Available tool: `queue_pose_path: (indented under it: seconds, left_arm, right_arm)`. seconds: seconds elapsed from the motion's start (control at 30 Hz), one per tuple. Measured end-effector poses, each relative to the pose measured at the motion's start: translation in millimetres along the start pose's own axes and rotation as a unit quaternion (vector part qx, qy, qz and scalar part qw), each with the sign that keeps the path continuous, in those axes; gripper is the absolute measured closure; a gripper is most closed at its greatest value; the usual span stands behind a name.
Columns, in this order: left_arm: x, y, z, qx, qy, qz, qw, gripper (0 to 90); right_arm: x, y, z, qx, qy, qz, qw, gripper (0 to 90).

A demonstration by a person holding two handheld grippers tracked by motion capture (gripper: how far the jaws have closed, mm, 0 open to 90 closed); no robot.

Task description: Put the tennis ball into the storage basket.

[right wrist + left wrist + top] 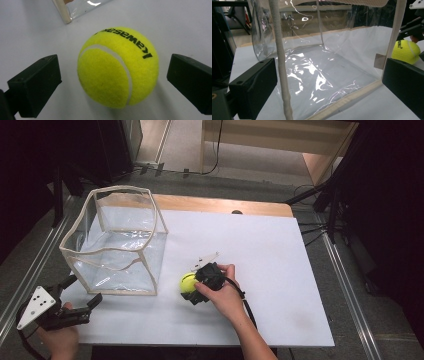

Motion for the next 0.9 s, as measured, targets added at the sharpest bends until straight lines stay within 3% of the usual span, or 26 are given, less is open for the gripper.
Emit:
queue_pose_path:
  seconds: [0.23, 0.3, 0.57, 0.63, 0.9]
  left_arm:
    - [0.2, -0.2, 0.1, 0.001, 0.002, 0.004, 1.0, 0.1]
    - [0.3, -0.3, 0.1, 0.001, 0.002, 0.004, 1.0, 0.1]
    - [0.5, -0.8, 0.7, 0.0, 0.004, 0.006, 1.0, 0.1]
    - [0.5, -0.7, 0.5, -0.001, 0.005, 0.006, 1.0, 0.1]
    - [0.7, -1.2, 0.7, -0.001, 0.004, 0.007, 1.0, 0.1]
  right_arm:
    - [-3.3, 1.6, 9.4, -0.001, 0.01, -0.006, 0.9999, 0.0]
    - [-3.4, 1.4, 11.0, 0.009, 0.01, 0.0, 0.9999, 8.3]
    - [-2.5, 0.9, 17.4, 0.015, 0.024, -0.004, 0.9996, 15.0]
    - [-2.2, 1.3, 18.8, 0.019, 0.027, -0.009, 0.9994, 21.8]
    - [-2.5, 0.5, 19.4, 0.02, 0.029, -0.009, 0.9994, 22.4]
Point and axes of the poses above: each handheld gripper's, and its own axes: z roughly forward along the jaws, x roughly out of its underside, y roughly to its left, the point moved 5 cm from there along z, roughly forward along the jaws, and after that the axes turned 9 degrees about -z, right-handed, at the moved point
